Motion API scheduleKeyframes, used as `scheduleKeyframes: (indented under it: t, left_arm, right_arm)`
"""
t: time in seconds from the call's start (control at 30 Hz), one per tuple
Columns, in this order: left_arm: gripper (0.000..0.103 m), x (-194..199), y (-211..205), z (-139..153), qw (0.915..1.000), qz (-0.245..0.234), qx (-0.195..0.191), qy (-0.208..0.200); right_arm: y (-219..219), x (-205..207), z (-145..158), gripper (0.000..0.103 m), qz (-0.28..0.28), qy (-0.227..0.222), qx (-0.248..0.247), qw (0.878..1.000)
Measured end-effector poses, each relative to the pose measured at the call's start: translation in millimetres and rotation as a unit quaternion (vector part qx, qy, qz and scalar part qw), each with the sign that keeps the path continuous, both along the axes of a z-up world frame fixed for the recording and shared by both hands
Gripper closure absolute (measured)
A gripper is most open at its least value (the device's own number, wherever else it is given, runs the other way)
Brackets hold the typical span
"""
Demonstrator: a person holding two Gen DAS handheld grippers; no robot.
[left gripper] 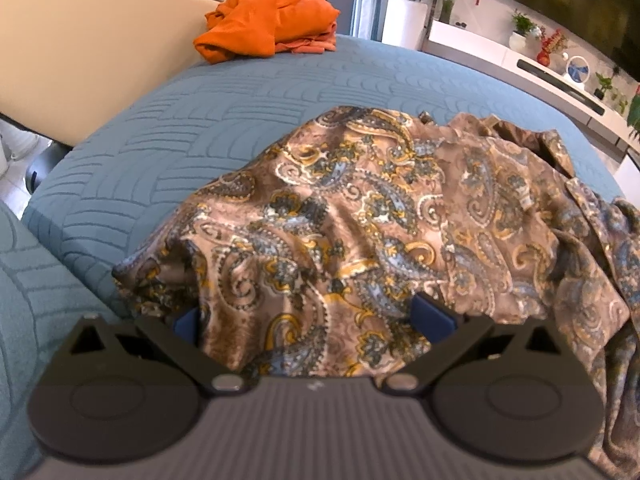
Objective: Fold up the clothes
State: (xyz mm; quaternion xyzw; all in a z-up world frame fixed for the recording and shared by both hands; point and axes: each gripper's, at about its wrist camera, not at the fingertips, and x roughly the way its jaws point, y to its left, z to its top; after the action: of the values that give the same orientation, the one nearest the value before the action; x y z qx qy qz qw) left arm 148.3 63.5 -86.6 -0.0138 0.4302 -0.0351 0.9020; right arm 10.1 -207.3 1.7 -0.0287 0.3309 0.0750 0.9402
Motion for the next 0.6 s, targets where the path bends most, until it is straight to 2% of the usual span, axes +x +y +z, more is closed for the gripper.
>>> scheduleKeyframes:
  t: [0.07, 0.1, 0.17, 0.2, 0.27, 0.33, 0.43, 0.47, 0.53, 0.57, 0.6]
  left_arm:
    - [0.000, 0, 1, 0, 1.0000, 0.001, -0.003, -0.001]
    - [0.000, -1, 2, 1, 1.0000, 0.001, -0.004, -0.001]
    - [0.000, -1, 4, 1, 1.0000, 0.003, -0.004, -0.001]
    - [0.000, -1, 5, 2, 1.0000, 0.006, -0.005, -0.003]
    - [0.000, -3, 8, 6, 0.9998, 0.013, -0.005, -0.011]
    - [0.000, -8, 7, 17, 0.9992, 0.017, -0.002, -0.037]
    - [0.000, -14, 3, 38, 0.9974, 0.014, -0.013, -0.069]
    - [0.000, -14, 1, 44, 0.9968, 0.012, -0.018, -0.076]
    - [0.000, -6, -6, 60, 0.9957, 0.018, -0.033, -0.085]
    - [0.000, 3, -12, 67, 0.9954, 0.020, -0.028, -0.089]
    - [0.000, 9, -16, 69, 0.9953, 0.020, -0.020, -0.093]
  right_arm:
    - [1, 22, -12, 0.036, -0.003, 0.017, -0.018, 1.000]
    - [0, 39, -22, 0.037, -0.004, 0.040, -0.028, 0.999]
    - [-3, 64, -40, 0.074, 0.027, 0.080, -0.039, 0.996]
    - [-7, 68, -40, 0.099, 0.022, 0.075, -0.065, 0.995]
    - [-16, 74, -40, 0.098, 0.009, 0.064, -0.115, 0.991]
    - [-35, 77, -34, 0.098, -0.022, 0.047, -0.151, 0.987]
    - [-71, 84, -28, 0.095, -0.077, 0.036, -0.185, 0.979]
    - [-79, 86, -28, 0.095, -0.083, 0.042, -0.180, 0.979]
    - [-100, 92, -30, 0.092, -0.082, 0.086, -0.143, 0.983]
    - [-104, 96, -31, 0.092, -0.074, 0.106, -0.128, 0.983]
    - [-111, 99, -32, 0.086, -0.062, 0.133, -0.097, 0.984]
